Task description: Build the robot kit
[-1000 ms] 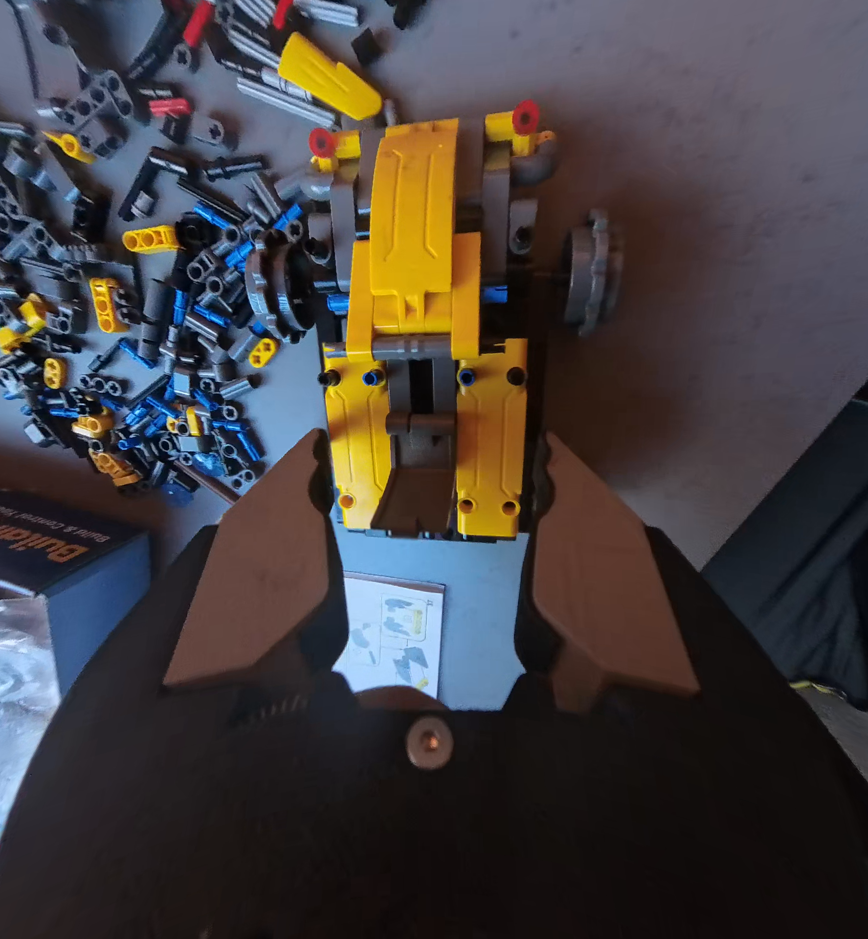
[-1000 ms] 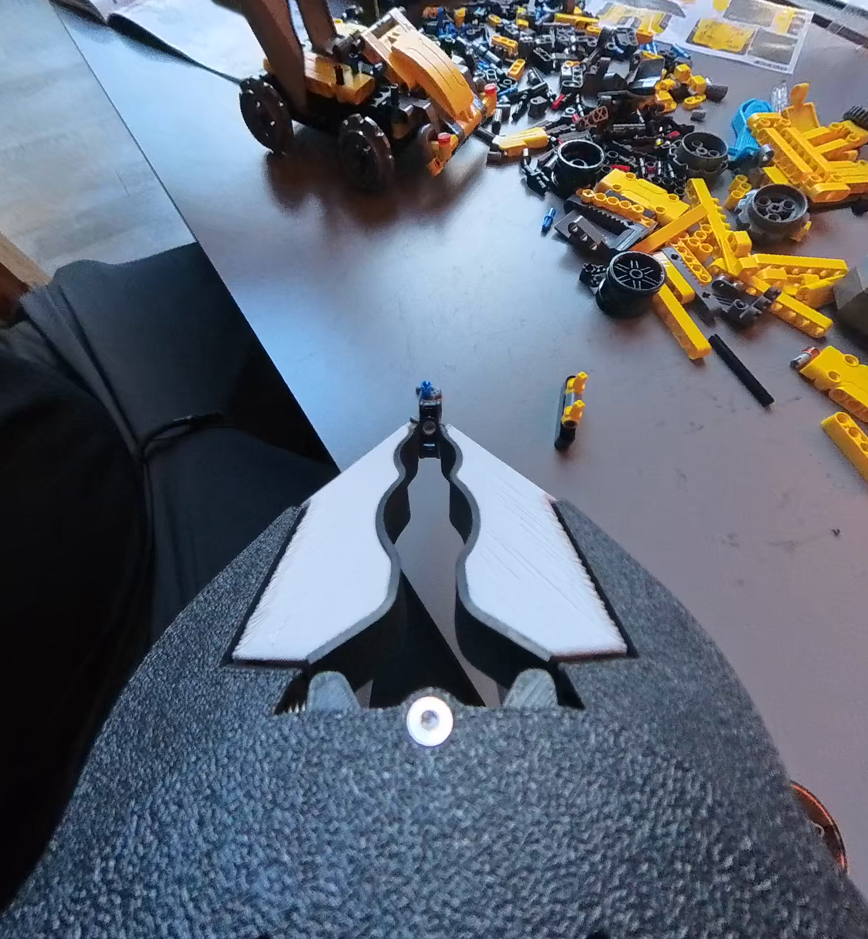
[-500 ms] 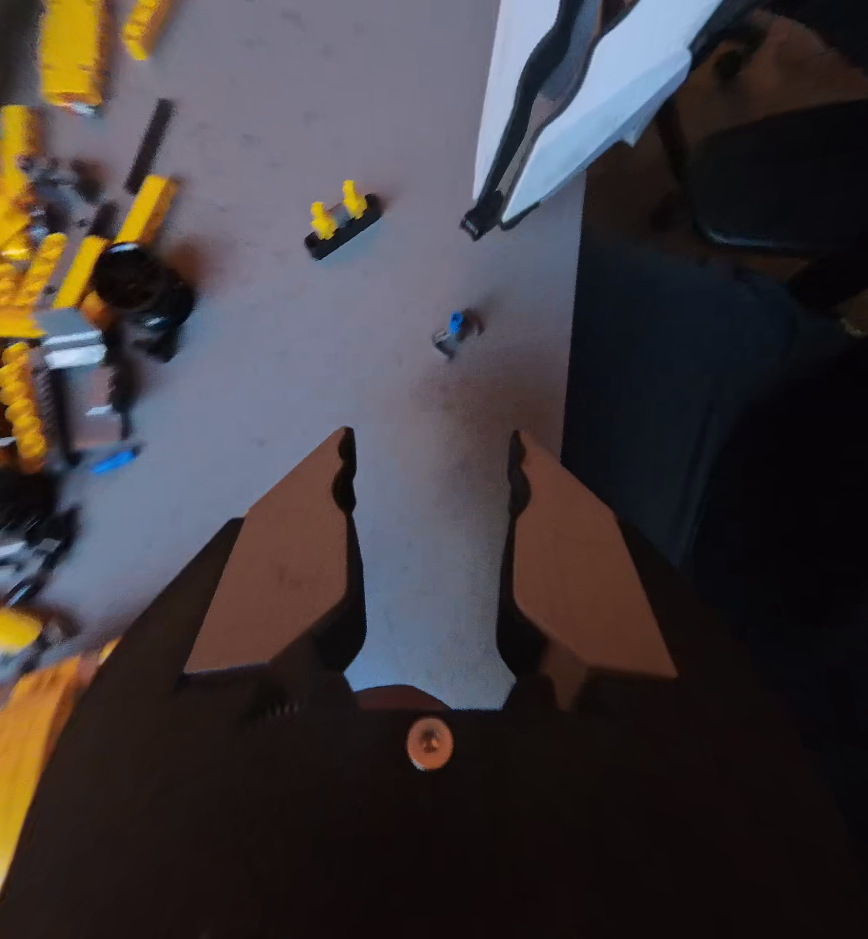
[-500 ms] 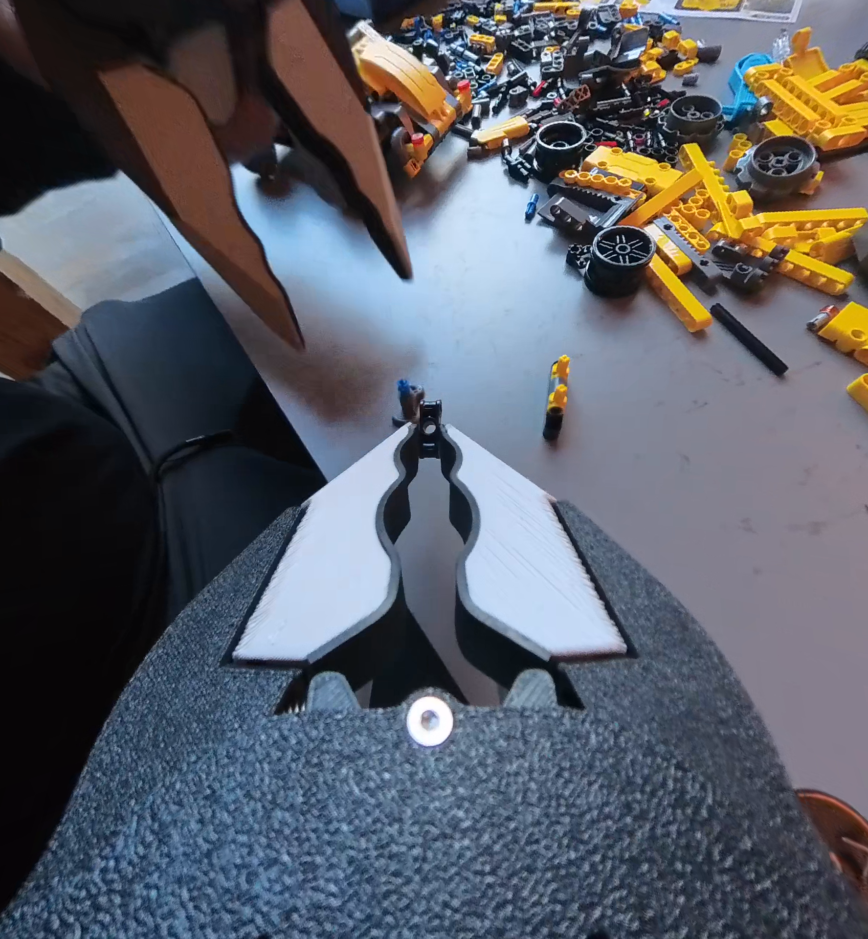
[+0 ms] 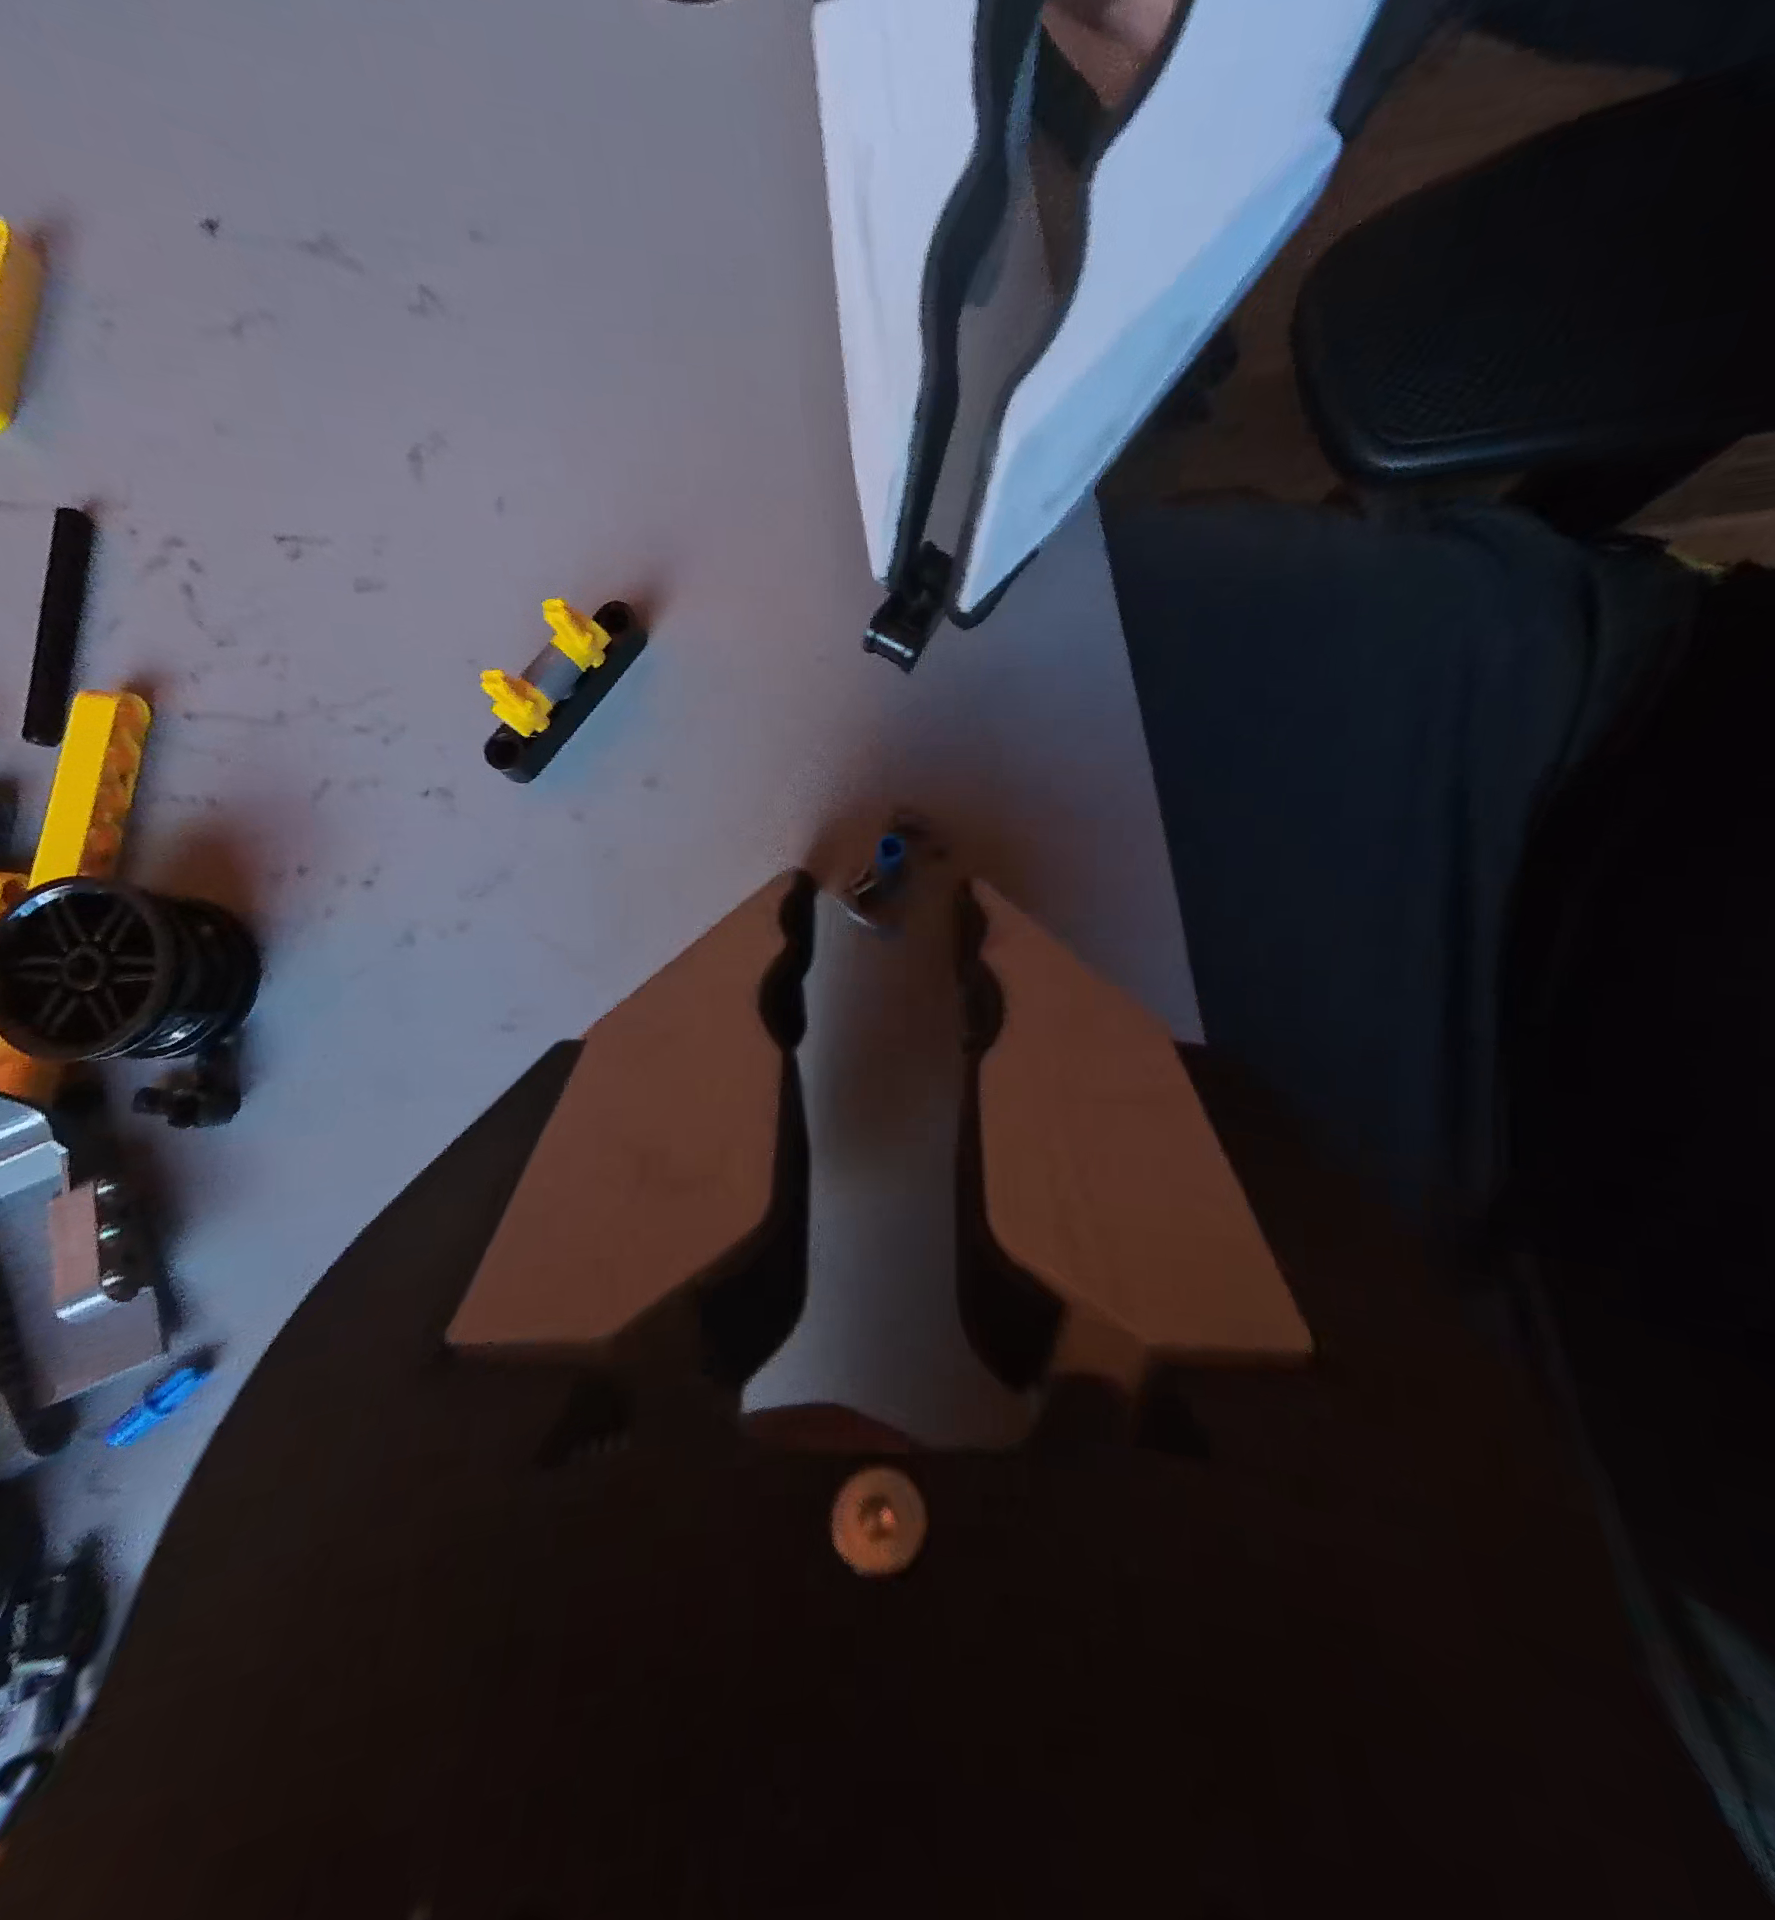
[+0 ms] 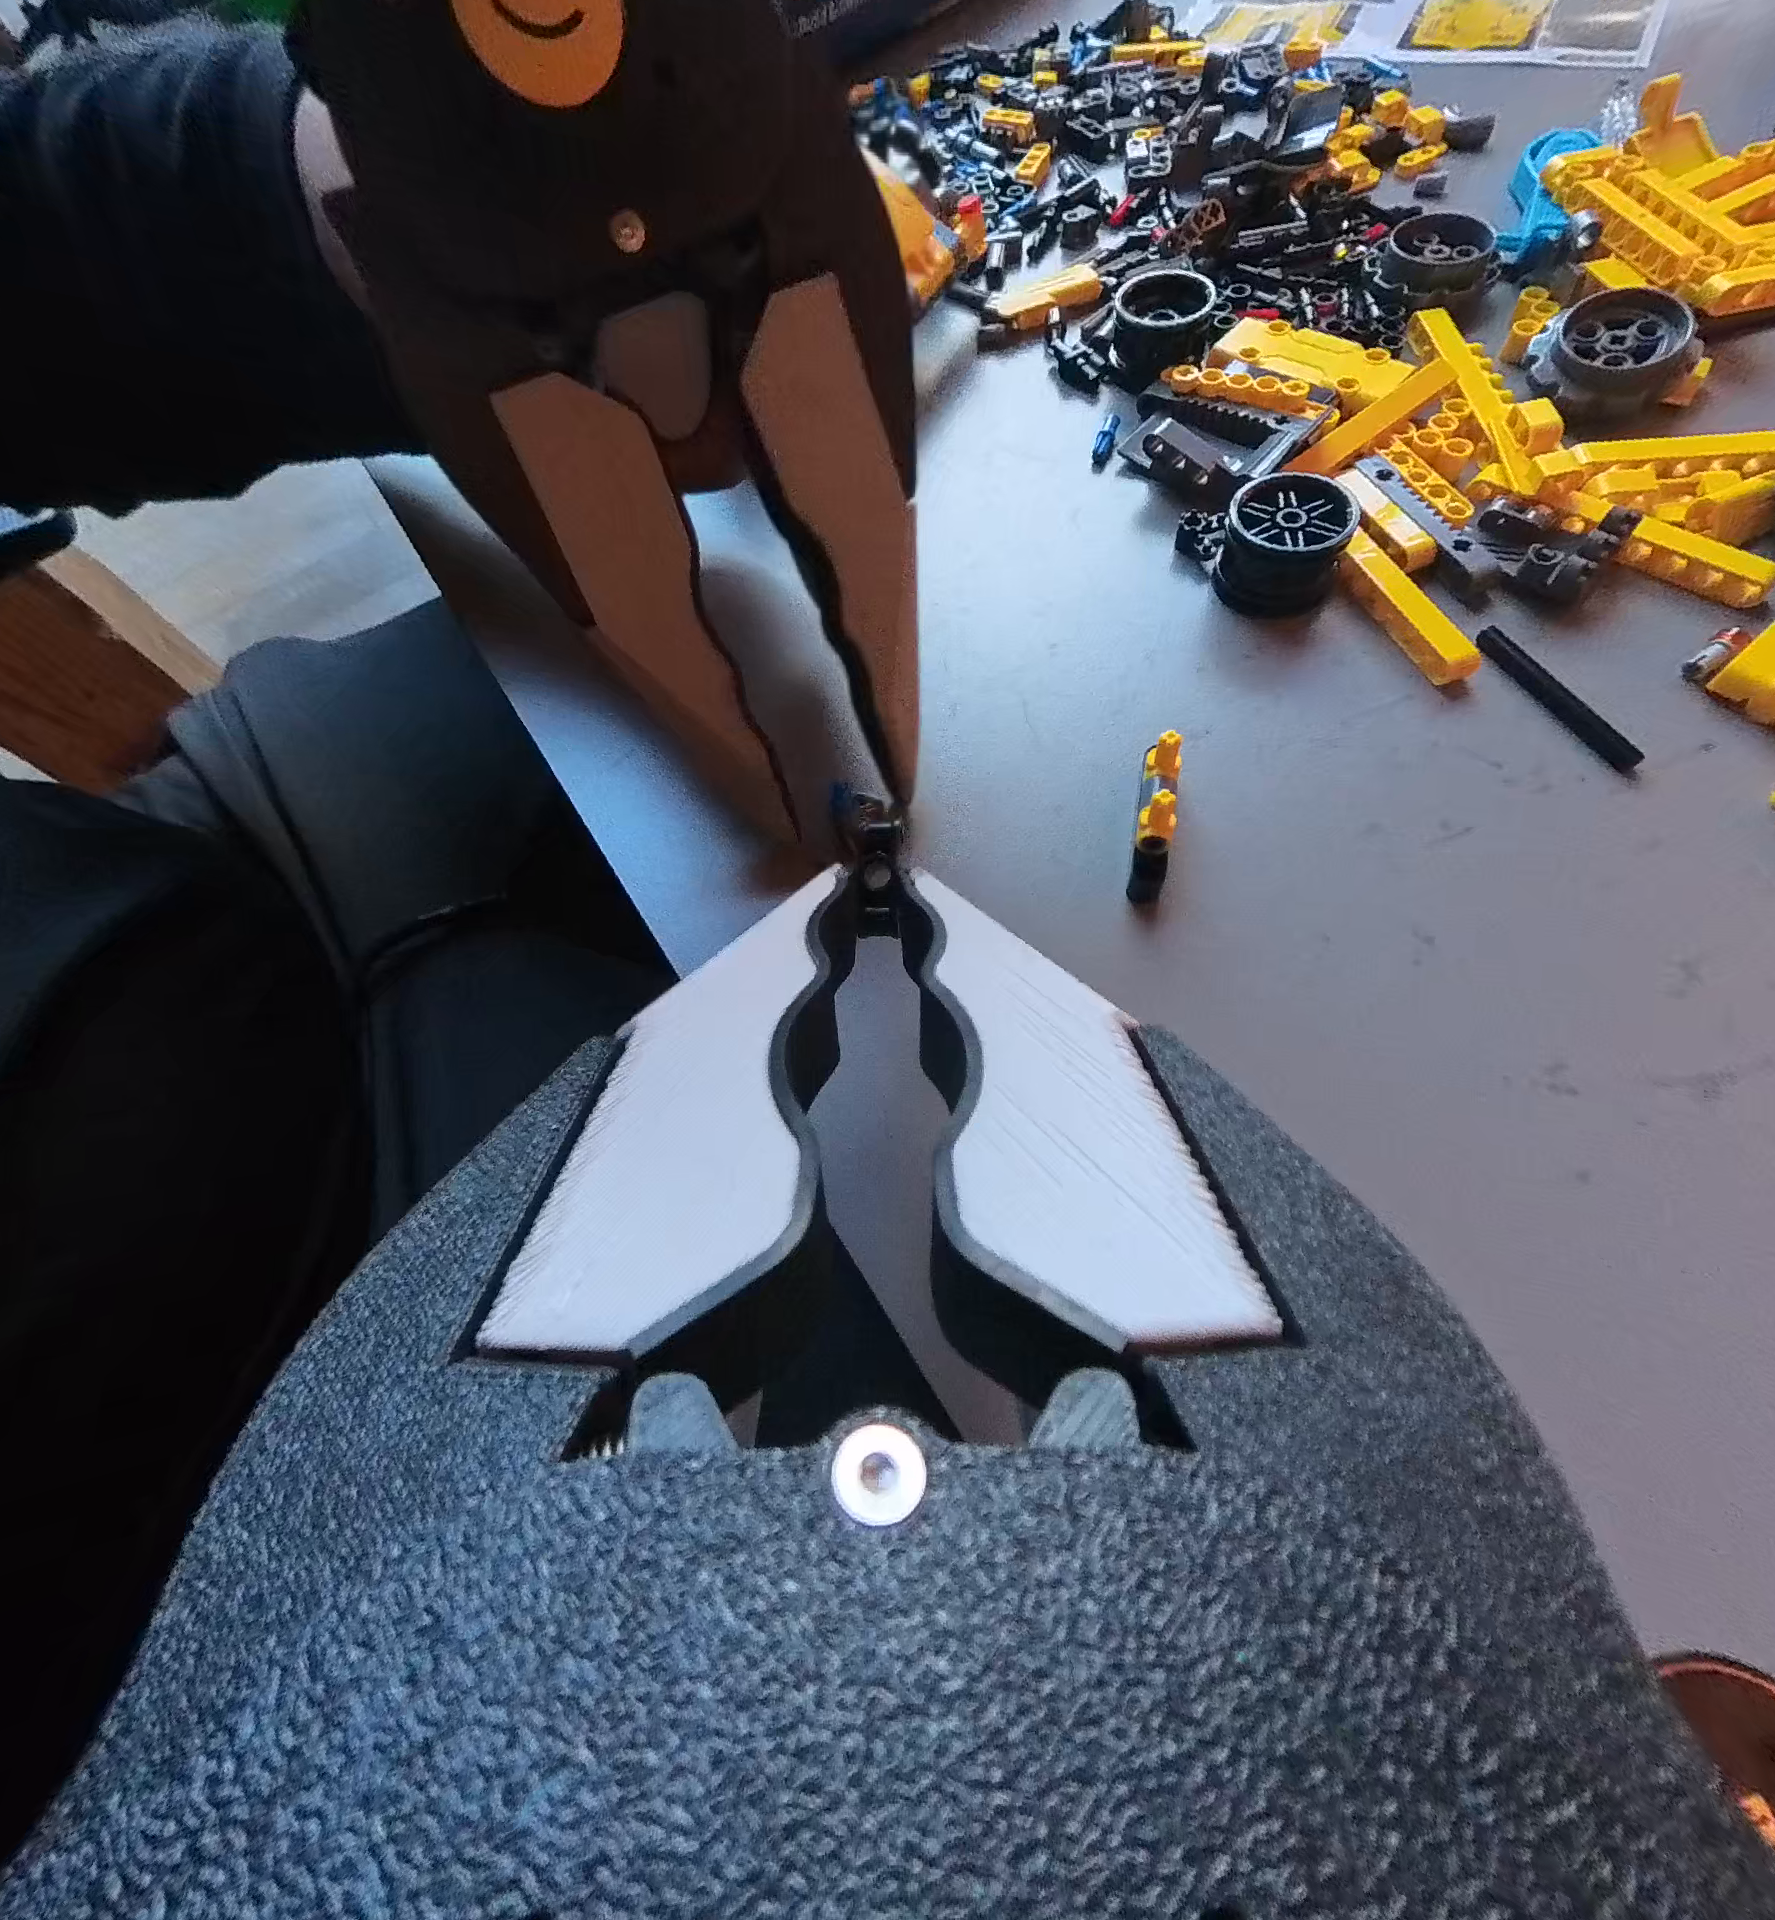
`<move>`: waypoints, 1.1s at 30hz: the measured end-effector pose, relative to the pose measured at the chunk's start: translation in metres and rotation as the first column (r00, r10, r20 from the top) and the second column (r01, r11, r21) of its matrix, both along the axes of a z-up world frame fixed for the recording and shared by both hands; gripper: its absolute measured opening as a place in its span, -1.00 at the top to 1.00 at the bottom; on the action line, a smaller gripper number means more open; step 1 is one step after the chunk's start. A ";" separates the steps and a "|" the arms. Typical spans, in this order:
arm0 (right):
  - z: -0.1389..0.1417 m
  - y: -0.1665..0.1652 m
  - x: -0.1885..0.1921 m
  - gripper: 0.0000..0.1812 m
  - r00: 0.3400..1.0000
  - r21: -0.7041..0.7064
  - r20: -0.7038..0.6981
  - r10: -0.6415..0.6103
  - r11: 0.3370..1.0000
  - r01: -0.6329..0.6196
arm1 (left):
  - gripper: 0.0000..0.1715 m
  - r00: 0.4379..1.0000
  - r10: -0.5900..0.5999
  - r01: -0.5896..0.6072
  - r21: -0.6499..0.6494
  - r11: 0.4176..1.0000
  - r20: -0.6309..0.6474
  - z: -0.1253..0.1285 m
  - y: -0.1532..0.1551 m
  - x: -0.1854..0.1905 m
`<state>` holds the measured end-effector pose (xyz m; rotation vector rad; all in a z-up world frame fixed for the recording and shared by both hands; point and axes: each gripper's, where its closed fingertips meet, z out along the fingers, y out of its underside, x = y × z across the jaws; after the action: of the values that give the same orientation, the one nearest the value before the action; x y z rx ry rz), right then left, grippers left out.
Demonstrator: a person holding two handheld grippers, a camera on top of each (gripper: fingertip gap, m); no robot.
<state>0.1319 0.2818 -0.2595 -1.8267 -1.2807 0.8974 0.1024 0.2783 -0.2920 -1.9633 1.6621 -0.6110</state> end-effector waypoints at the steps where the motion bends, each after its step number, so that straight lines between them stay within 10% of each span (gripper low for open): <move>1: 0.001 0.000 -0.001 0.93 1.000 -0.003 -0.006 0.002 1.000 -0.002 | 0.78 1.000 0.002 -0.002 -0.002 1.000 0.005 0.000 -0.002 0.000; 17: -0.004 -0.028 -0.035 0.93 0.981 0.083 0.119 0.152 0.983 -0.162 | 0.78 0.967 0.226 -0.216 -0.094 0.972 0.118 0.003 -0.032 -0.023; 33: 0.001 -0.039 -0.056 0.93 0.928 0.217 0.301 0.219 0.932 -0.291 | 0.76 0.984 -0.002 -0.019 0.122 0.992 0.177 0.033 -0.039 -0.025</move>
<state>0.0756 0.2423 -0.2585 -1.6365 -1.7560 0.5866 0.0773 0.2397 -0.2590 -1.7745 1.5445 -0.6438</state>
